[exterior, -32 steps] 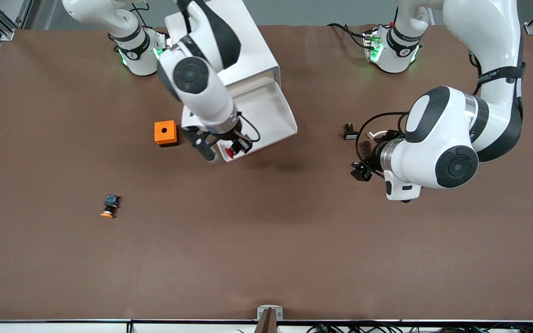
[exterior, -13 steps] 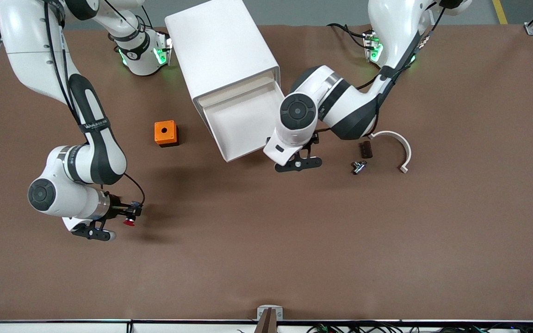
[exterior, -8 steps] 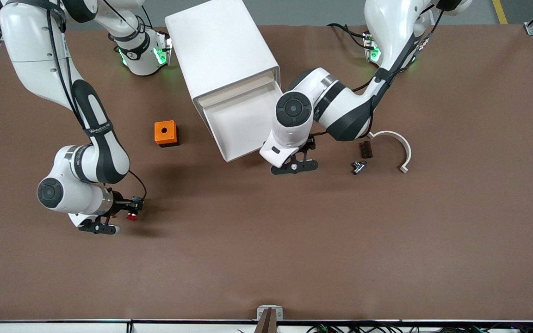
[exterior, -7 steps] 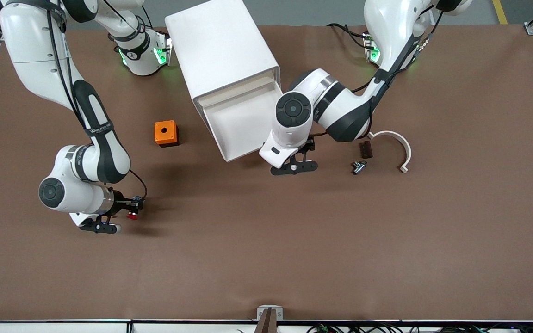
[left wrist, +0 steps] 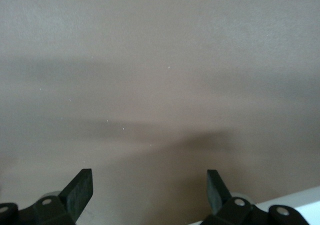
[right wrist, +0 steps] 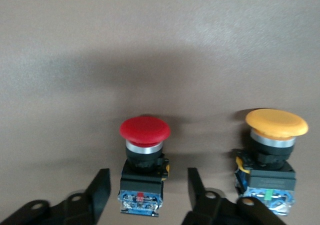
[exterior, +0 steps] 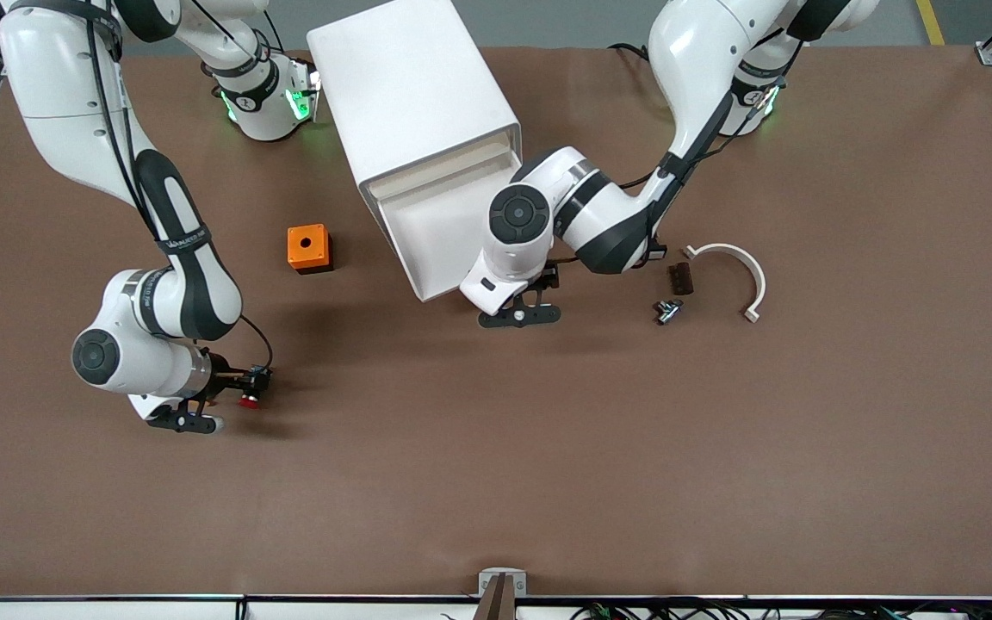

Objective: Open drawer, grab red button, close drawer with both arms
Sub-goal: 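Push the drawer shut with the left gripper while the right gripper places the button, then release the red button beside the yellow button and withdraw both grippers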

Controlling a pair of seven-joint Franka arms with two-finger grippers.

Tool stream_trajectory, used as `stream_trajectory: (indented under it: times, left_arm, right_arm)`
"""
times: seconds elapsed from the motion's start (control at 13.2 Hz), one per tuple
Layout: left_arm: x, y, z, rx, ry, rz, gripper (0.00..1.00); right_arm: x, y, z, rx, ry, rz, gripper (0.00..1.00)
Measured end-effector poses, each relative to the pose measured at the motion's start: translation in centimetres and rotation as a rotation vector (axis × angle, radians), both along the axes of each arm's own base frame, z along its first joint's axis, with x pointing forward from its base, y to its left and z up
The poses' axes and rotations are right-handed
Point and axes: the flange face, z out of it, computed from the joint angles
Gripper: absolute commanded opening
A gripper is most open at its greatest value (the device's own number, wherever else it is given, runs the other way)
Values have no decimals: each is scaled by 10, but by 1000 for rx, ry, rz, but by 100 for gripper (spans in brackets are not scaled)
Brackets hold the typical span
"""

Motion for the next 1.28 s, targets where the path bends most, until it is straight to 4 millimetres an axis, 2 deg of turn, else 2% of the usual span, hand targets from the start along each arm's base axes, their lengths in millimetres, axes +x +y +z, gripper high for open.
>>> stream_trajectory:
  times: [0.23, 0.45, 0.6, 0.76, 0.98, 1.28]
  left_arm:
    - [-19, -16, -2, 13, 11, 61, 100]
    - [-56, -46, -2, 22, 30, 103, 100]
    - [-81, -61, -3, 31, 65, 120, 100]
    - [-105, -74, 0, 43, 100, 117, 100]
    - [-130, -87, 0, 49, 132, 100, 100]
    - [-142, -92, -1, 59, 181, 141, 100]
  right_arm:
    - [15, -4, 30, 3, -62, -5, 100]
    - [25, -4, 83, 9, -146, -2, 100]
    - [26, -5, 129, 13, -201, 14, 100]
    - [19, -10, 176, -2, -217, 33, 100]
    - [3, -13, 240, -41, -239, 48, 100]
    - [-20, -13, 293, -36, -224, -9, 100]
